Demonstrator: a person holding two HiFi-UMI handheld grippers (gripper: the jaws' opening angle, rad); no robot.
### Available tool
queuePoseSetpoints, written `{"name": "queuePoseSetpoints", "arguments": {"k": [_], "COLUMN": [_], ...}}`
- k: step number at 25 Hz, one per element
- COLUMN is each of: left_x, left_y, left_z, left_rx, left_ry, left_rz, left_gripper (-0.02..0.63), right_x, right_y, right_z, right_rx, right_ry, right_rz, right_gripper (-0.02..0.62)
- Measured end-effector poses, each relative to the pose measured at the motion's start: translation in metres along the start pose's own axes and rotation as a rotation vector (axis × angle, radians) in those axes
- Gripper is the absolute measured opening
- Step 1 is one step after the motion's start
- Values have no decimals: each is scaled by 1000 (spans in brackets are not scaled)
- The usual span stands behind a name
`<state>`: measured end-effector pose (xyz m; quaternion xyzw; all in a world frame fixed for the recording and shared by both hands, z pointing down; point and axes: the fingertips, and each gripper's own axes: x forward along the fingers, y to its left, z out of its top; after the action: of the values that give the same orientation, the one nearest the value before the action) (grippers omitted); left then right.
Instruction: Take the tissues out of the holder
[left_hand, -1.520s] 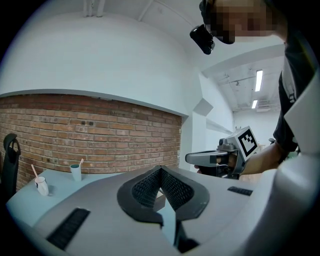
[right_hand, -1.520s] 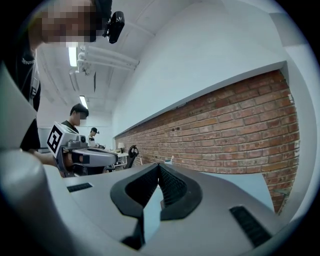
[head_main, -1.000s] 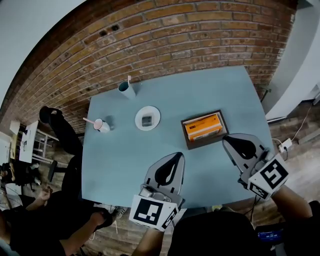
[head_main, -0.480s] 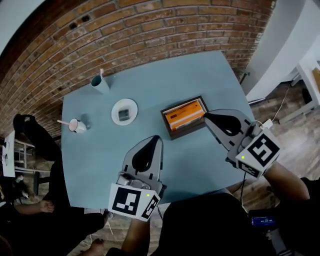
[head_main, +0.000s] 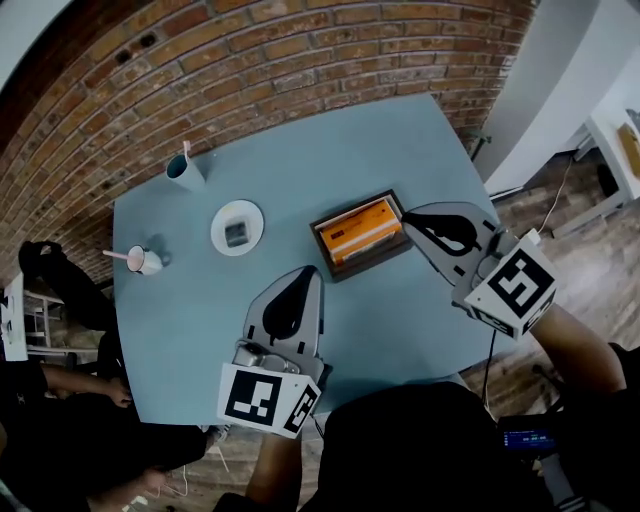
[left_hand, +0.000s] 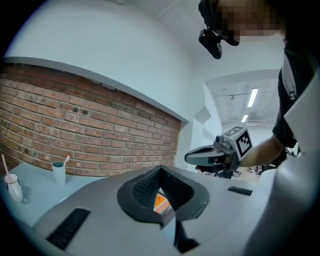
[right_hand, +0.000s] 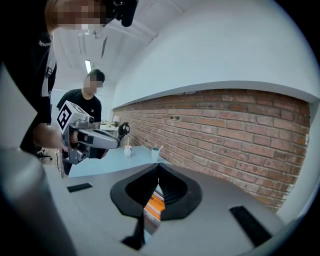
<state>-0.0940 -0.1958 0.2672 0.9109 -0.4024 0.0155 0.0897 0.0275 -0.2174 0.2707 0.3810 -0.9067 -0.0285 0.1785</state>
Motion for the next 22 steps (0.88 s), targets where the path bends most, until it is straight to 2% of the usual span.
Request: {"name": "queuePoseSetpoints", "arguments": {"k": [13, 18, 22], "left_x": [12, 14, 17], "left_y": [12, 17, 18], "left_z": [-9, -15, -19], "left_rx": [-19, -28, -38], "left_ry": [33, 41, 46], "left_rz": [-7, 0, 4], "left_gripper": [2, 2, 2], "right_x": [12, 24, 34], "right_y": [-17, -28, -25], "right_z": [-6, -25, -37], "right_rx": [-40, -33, -50], "right_ry": [56, 185, 280], "right_rz": [27, 62, 147], "right_gripper": [2, 2, 3]}}
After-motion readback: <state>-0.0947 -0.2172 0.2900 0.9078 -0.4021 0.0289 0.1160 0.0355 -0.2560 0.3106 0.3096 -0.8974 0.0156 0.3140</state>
